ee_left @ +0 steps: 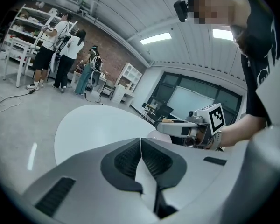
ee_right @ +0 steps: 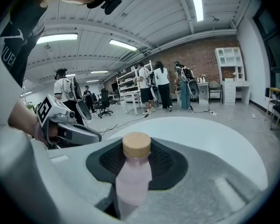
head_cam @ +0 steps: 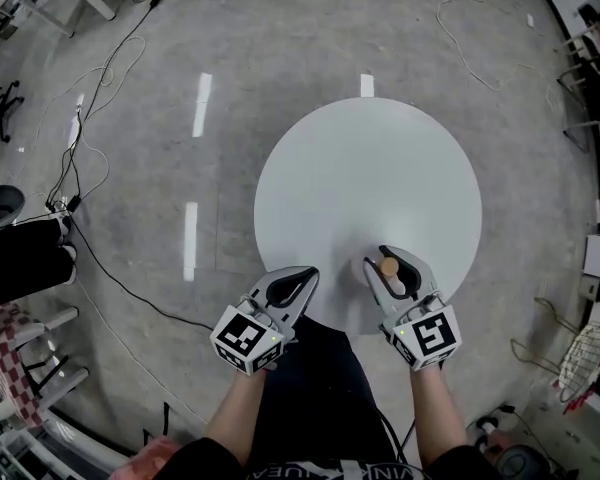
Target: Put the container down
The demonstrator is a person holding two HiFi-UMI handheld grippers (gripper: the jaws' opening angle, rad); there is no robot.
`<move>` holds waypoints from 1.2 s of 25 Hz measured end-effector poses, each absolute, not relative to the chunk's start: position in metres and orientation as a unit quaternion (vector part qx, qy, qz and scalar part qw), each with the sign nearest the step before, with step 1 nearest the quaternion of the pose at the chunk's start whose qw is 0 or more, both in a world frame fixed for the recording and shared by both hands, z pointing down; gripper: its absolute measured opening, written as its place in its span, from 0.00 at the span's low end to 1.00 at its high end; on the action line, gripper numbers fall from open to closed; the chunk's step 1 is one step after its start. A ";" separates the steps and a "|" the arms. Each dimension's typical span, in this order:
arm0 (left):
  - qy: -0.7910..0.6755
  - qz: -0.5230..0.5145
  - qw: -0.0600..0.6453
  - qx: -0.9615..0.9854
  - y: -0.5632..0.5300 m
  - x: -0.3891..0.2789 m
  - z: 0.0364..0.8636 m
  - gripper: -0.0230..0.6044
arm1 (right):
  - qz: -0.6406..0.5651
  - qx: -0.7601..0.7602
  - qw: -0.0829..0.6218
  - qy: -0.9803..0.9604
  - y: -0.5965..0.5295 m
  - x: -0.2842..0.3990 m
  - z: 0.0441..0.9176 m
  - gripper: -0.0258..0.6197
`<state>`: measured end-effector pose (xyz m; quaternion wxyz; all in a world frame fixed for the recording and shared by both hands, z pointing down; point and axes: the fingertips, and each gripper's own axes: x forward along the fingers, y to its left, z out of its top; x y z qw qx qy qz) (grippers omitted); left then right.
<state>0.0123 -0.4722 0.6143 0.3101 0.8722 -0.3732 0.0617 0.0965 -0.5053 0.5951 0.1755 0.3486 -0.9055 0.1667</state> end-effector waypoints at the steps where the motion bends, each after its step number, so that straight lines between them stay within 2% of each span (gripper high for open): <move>1: -0.373 0.060 0.310 0.873 -0.475 0.012 0.614 0.06 | 0.165 0.349 0.176 -0.906 -0.508 0.095 0.596 0.23; 30: -0.355 0.053 0.325 0.875 -0.484 0.015 0.641 0.06 | 0.106 0.351 0.170 -0.914 -0.529 0.081 0.614 0.23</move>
